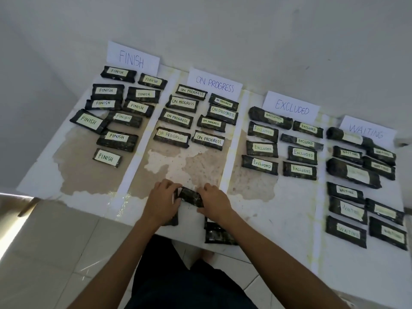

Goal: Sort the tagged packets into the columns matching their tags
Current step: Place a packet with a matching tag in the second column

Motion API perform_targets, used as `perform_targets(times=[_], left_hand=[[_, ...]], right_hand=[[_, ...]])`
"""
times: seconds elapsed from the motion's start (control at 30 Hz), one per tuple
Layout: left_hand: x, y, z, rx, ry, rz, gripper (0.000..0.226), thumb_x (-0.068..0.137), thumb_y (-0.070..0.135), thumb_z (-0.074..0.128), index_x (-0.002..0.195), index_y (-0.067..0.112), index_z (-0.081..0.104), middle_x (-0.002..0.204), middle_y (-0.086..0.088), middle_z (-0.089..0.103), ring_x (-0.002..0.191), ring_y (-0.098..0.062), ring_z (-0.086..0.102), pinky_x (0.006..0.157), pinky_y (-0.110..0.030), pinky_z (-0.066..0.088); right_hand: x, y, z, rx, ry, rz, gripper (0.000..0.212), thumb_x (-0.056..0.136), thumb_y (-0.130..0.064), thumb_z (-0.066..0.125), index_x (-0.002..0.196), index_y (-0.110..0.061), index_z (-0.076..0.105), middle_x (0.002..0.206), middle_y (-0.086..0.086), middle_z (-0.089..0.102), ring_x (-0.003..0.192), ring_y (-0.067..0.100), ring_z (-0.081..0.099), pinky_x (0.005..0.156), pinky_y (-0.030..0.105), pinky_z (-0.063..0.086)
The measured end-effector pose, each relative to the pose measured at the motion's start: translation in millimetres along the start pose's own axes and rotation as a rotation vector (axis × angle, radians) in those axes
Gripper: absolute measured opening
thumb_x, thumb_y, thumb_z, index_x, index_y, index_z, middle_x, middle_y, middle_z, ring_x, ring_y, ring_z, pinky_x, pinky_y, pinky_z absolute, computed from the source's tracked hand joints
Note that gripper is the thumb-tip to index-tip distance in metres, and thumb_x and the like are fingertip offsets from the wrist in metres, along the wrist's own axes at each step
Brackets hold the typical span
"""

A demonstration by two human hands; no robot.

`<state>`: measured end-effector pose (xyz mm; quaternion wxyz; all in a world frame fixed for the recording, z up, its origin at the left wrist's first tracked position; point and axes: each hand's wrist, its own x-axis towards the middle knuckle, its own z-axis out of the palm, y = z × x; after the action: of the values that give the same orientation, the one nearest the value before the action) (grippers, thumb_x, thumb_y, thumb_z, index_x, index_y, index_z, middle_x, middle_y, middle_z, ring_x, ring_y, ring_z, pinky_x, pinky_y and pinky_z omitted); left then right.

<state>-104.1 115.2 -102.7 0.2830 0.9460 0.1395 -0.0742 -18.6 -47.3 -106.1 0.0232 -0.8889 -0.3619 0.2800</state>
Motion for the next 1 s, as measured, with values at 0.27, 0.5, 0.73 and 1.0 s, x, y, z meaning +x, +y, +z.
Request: perform_targets(times=[0.27,0.5,0.73,1.0], left_hand=[[-29.7,31.2,1.4,-0.265,-0.001,-0.172,0.048,0.086,0.019,0.063,0.132,0.014,0.049,0.132,-0.009,0.047,0.122,-0.026,0.043,0.102,-0.034,0.035],[-35.2,69.2,2.7,-0.43,-0.002,-0.187,0.047,0.088,0.018,0.062,0.132,0.015,0.047,0.115,-0.001,0.057,0.103,-0.015,0.054,0.084,-0.022,0.04],[-42.3,95.0,8.4,-0.439,-0.011,-0.128,0.052,0.089,0.025,0.06,0.137,0.02,0.041,0.117,0.001,0.055,0.097,-0.012,0.054,0.078,-0.021,0.042],[-39.0,98.2,19.7,-0.092,0.137,0.051,0.054,0.082,0.031,0.065,0.13,0.017,0.047,0.104,-0.006,0.052,0.095,-0.024,0.049,0.079,-0.034,0.047]], right_hand=[[-23.5,4.8,-29.1,0.958,0.083,0.225,0.02,0.091,-0.013,0.053,0.111,-0.007,0.056,0.094,0.009,0.067,0.072,0.02,0.063,0.062,0.03,0.051],[-53.3,23.9,-47.6,1.333,-0.043,0.203,0.028,0.089,-0.003,0.053,0.116,-0.01,0.055,0.099,0.01,0.073,0.086,0.023,0.066,0.076,0.04,0.054],[-69.5,23.8,-37.4,1.353,0.099,0.299,0.019,0.081,-0.006,0.068,0.1,-0.01,0.063,0.1,0.01,0.069,0.093,0.026,0.067,0.082,0.042,0.057],[-71.9,12.4,-31.4,1.491,0.208,0.304,0.024,0.078,-0.012,0.076,0.096,-0.004,0.063,0.096,0.012,0.072,0.082,0.021,0.072,0.072,0.032,0.059]])
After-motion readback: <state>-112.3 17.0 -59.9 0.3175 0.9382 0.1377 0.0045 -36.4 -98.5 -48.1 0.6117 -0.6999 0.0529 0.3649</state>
